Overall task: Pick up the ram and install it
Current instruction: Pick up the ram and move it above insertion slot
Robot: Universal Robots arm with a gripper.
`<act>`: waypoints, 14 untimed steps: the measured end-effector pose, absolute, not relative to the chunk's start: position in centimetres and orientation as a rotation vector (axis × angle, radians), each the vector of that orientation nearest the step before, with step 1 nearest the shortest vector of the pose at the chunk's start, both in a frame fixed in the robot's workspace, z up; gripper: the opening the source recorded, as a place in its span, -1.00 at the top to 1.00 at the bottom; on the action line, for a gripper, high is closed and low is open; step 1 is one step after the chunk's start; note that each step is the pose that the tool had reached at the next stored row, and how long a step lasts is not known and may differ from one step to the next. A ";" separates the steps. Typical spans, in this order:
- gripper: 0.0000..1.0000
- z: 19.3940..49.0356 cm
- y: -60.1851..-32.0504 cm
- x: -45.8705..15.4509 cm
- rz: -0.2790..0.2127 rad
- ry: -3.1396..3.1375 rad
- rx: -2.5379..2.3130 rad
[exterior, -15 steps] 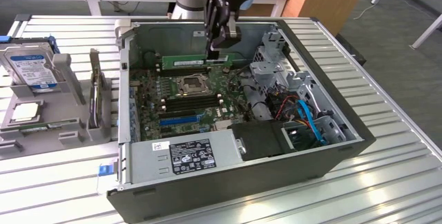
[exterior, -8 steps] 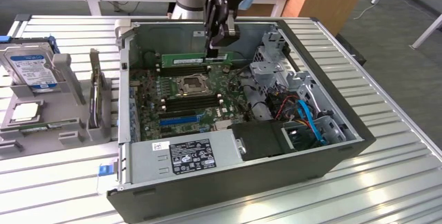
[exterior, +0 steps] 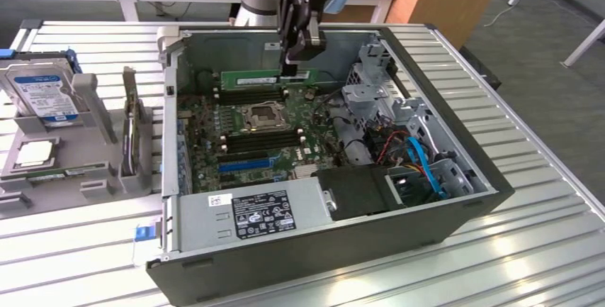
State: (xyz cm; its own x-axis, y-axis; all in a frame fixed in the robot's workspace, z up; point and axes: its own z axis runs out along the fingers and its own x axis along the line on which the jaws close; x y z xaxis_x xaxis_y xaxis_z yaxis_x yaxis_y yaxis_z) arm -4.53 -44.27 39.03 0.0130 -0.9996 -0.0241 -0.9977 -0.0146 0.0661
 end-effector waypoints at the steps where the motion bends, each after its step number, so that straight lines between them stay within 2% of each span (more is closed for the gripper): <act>1: 0.76 39.0 -44.2 -4.5 -0.099 -2.184 2.214; 14: 0.76 38.9 -42.9 -4.5 -0.099 -2.184 2.214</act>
State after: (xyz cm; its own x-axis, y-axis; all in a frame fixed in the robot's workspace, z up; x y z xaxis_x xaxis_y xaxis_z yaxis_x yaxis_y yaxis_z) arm -4.53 -42.95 38.93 0.0129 -0.9996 -0.0242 -0.9977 -0.0145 0.0660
